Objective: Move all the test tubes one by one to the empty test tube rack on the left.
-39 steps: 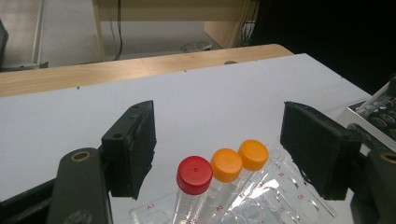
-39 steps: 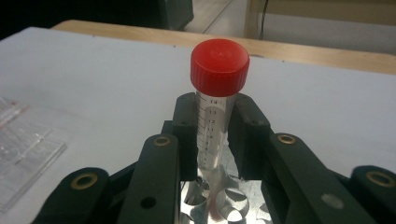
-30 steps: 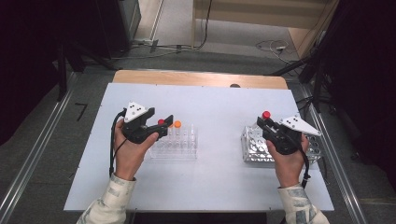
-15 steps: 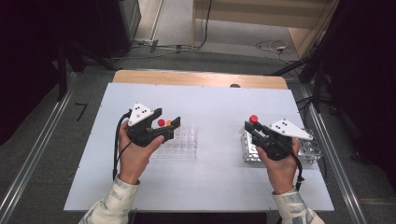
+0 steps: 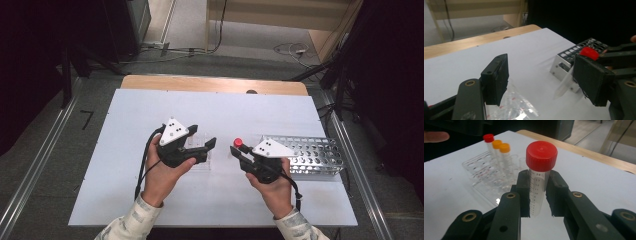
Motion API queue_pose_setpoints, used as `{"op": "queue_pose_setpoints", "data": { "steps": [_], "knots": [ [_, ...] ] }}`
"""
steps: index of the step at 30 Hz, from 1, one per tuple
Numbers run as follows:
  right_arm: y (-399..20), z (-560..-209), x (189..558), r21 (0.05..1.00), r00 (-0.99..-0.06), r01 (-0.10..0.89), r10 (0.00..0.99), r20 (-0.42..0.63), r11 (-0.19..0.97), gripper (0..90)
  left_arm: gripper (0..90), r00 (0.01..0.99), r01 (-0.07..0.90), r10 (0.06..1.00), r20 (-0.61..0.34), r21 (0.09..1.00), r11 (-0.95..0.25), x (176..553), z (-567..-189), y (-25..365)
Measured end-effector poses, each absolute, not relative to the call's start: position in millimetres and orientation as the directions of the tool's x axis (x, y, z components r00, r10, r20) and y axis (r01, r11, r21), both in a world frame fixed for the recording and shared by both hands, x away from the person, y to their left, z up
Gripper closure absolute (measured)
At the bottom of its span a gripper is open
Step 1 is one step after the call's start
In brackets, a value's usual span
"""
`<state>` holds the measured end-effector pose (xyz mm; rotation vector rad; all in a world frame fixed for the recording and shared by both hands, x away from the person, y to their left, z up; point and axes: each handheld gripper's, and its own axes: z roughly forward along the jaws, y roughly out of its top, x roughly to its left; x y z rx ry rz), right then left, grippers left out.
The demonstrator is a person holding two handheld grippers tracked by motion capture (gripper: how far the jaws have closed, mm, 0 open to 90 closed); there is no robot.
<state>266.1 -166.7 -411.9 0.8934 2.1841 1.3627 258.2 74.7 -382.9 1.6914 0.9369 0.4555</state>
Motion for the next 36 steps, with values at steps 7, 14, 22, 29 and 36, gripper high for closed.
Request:
{"op": "queue_pose_setpoints", "data": {
  "steps": [7,14,22,29,36],
  "knots": [
    [-152.6,-418.7,262.0,0.887,-0.741,0.311,0.671,0.001,0.341,71.0,38.4,0.66,0.34,0.738,-0.142,0.932,-0.124,251.6,-384.3,59.2],
    [-147.2,-419.2,260.6,0.886,-0.75,0.307,0.661,-0.001,0.349,71.0,43.3,0.68,0.337,0.721,-0.131,0.93,-0.149,249.7,-388.7,49.6],
    [-144.4,-418.3,259.0,0.888,-0.759,0.299,0.651,-0.001,0.349,71.0,55.9,0.695,0.322,0.712,-0.104,0.93,-0.178,249.0,-391.1,46.4],
    [-141.7,-418.5,257.4,0.887,-0.765,0.299,0.645,0.001,0.353,71.0,63.6,0.71,0.322,0.698,-0.092,0.924,-0.205,248.3,-394.2,41.6],
    [-141.3,-418.9,256.8,0.883,-0.765,0.306,0.644,0.007,0.355,71.0,69.6,0.709,0.33,0.7,-0.09,0.919,-0.217,248.7,-396.7,40.7]
  ]
}}
